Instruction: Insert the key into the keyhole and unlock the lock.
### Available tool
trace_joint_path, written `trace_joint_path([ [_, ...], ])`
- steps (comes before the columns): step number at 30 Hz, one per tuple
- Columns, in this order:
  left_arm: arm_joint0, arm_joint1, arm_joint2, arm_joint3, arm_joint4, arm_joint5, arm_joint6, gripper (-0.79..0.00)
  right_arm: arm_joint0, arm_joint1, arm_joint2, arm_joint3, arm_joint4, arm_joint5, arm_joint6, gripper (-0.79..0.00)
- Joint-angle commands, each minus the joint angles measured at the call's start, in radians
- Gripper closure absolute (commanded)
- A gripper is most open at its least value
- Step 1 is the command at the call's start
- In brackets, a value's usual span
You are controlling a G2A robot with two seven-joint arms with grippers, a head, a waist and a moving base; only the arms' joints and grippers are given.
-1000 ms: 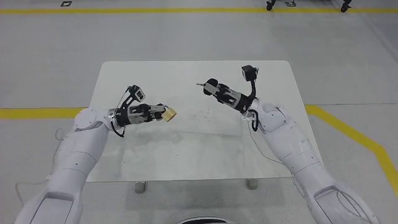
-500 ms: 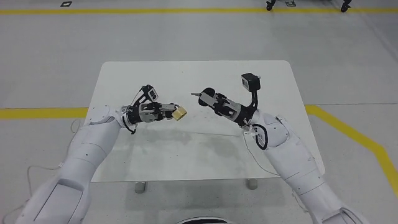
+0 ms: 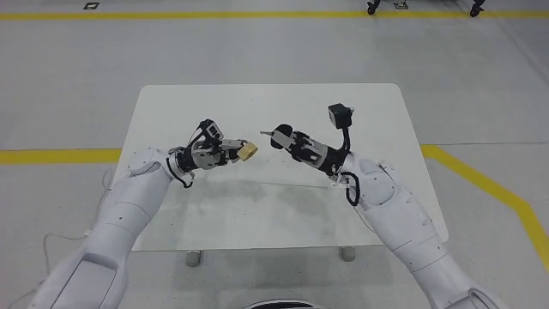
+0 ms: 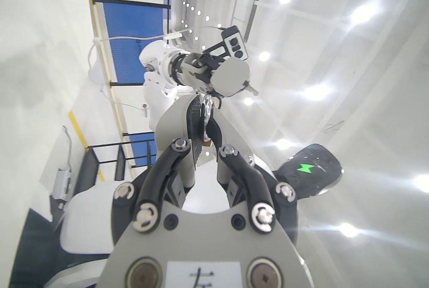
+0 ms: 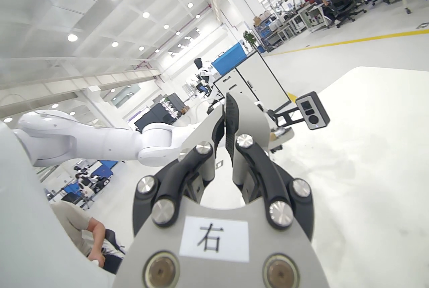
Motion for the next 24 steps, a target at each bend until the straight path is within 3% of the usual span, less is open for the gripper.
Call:
trace_joint_path([
  [1, 0.001, -0.005, -0.003, 0.006, -0.011, -0.014, 0.024, 0.000, -0.013, 0.001, 0.002, -0.003, -0.003, -0.003, -0.016, 0.000],
  [4, 0.007, -0.014, -0.017, -0.001, -0.033, -0.104, 0.071, 0.000, -0.036, 0.003, 0.011, -0.014, -0.002, 0.005, -0.034, 0.000],
  [8, 0.040, -0.022, -0.037, -0.042, -0.043, -0.251, 0.128, 0.000, -0.047, 0.001, 0.001, -0.006, 0.009, 0.094, -0.046, 0.000],
  [13, 0.073, -0.024, -0.053, -0.082, -0.012, -0.349, 0.191, 0.000, -0.025, -0.012, -0.039, 0.028, 0.050, 0.171, -0.078, 0.000],
  [24, 0.132, -0.009, -0.120, -0.170, 0.090, -0.449, 0.292, 0.000, 0.009, -0.031, -0.082, 0.085, 0.103, 0.195, -0.104, 0.000],
])
